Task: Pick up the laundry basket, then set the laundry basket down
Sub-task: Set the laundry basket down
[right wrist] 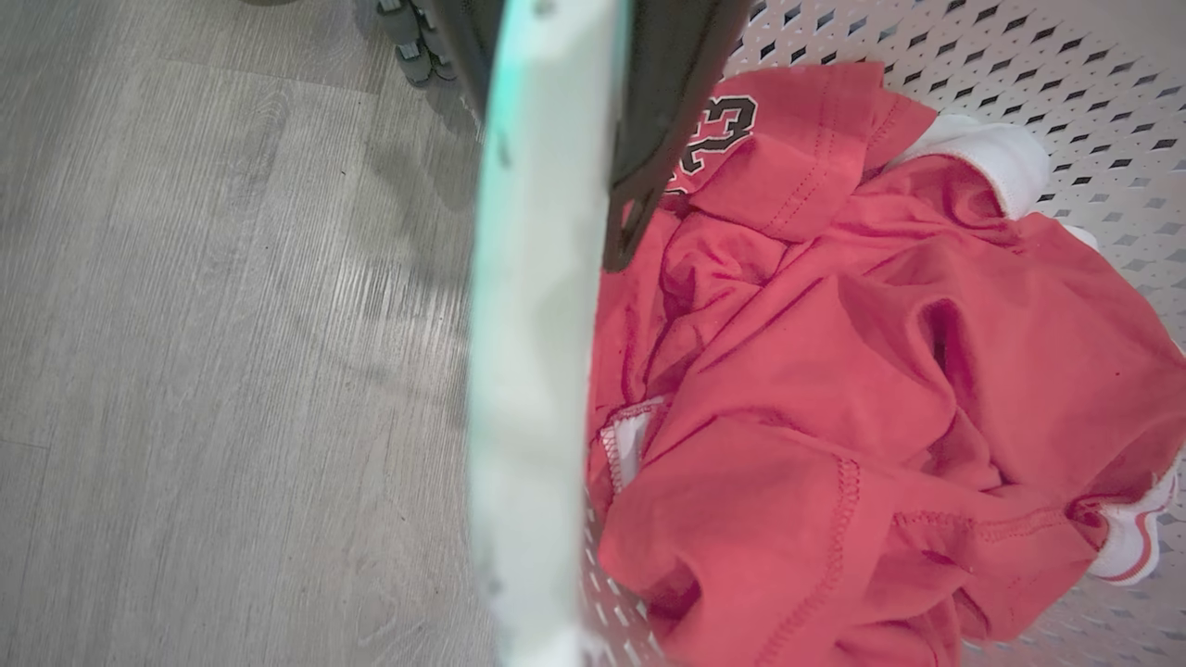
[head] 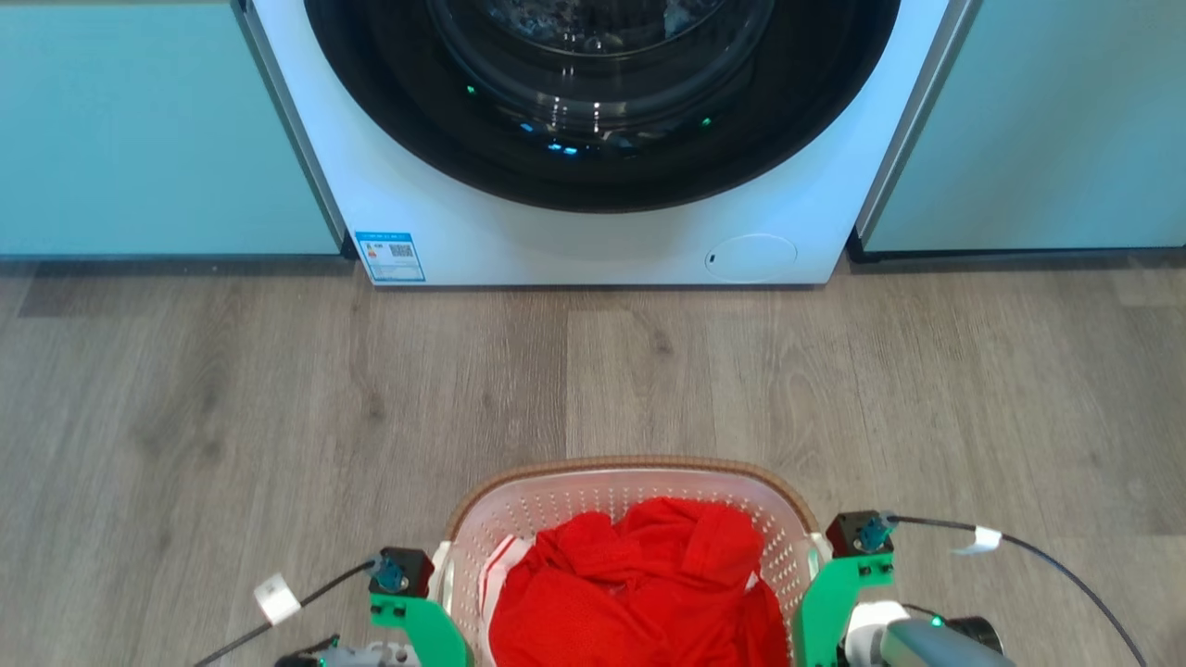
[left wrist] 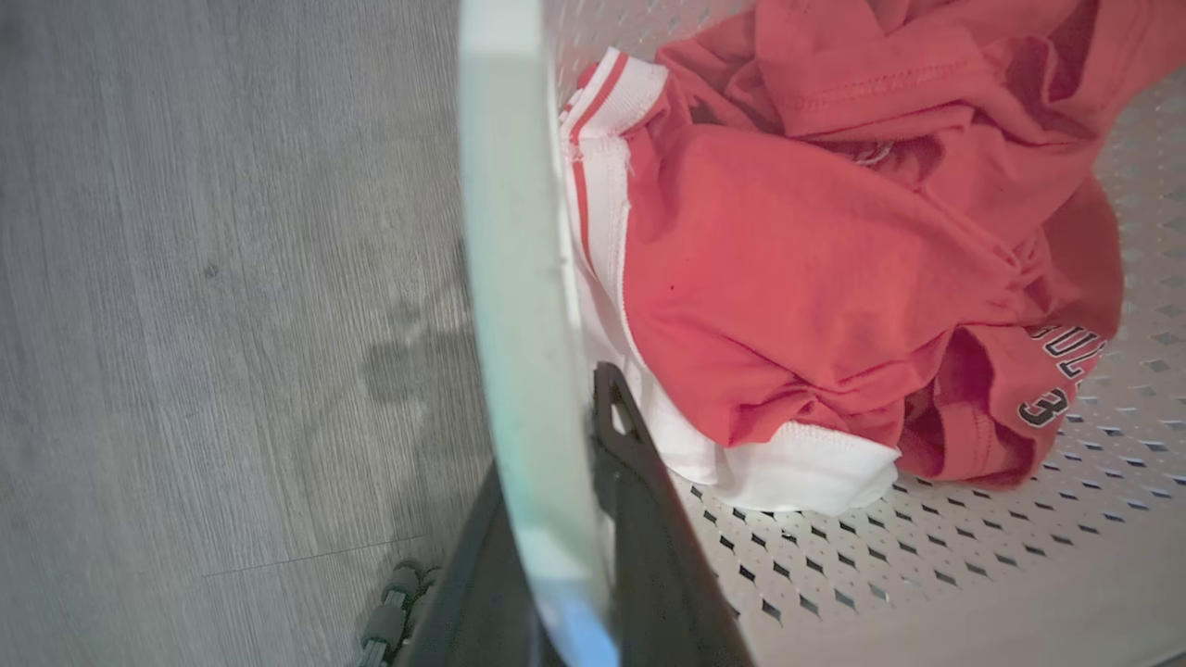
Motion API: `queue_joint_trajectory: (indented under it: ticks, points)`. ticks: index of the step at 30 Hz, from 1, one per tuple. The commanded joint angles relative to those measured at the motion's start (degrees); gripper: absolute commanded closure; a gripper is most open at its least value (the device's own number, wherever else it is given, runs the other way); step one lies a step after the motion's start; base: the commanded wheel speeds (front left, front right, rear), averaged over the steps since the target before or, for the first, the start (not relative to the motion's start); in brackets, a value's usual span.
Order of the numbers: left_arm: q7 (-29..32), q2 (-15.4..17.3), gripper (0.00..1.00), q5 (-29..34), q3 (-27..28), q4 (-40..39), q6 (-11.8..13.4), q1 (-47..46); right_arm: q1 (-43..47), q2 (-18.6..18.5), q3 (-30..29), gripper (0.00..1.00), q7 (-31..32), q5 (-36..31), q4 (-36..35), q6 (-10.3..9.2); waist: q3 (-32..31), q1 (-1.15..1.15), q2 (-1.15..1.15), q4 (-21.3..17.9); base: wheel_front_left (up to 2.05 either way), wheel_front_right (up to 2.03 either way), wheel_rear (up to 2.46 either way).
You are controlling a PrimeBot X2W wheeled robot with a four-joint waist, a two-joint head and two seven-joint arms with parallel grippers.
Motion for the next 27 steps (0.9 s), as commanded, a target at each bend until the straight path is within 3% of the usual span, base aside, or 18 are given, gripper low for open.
queue_joint_trajectory:
  ticks: [1, 14, 23, 27]
  points:
    - [-0.9, 1.98, 1.0, -0.06, 0.57, 0.42, -0.43, -3.47, -2.46, -0.16, 0.86, 1.0, -0.75, 0.09, -0.42, 0.14, 0.49, 0.0, 0.0, -0.03, 0.0, 0.0, 0.0]
    - [-2.46, 2.45, 1.0, 0.11, 0.8, 0.43, -0.44, -7.79, -7.19, -0.16, 1.91, 1.0, -2.04, 0.43, -0.08, 0.14, 7.9, 0.0, 0.0, -0.61, 0.0, 0.0, 0.0]
    - [-4.32, 1.81, 1.0, 0.72, 0.98, 0.44, 0.7, -14.74, -15.02, -0.16, 1.69, 1.0, -3.6, -0.29, 0.9, 0.14, 17.63, 0.0, 0.0, -0.65, 0.0, 0.0, 0.0]
    - [-5.49, 1.32, 1.0, 0.92, 1.27, 0.44, 2.31, -19.53, -20.1, -0.16, 1.19, 1.0, -4.6, -0.75, 1.39, 0.14, 23.76, 0.0, 0.0, -0.75, 0.0, 0.0, 0.0]
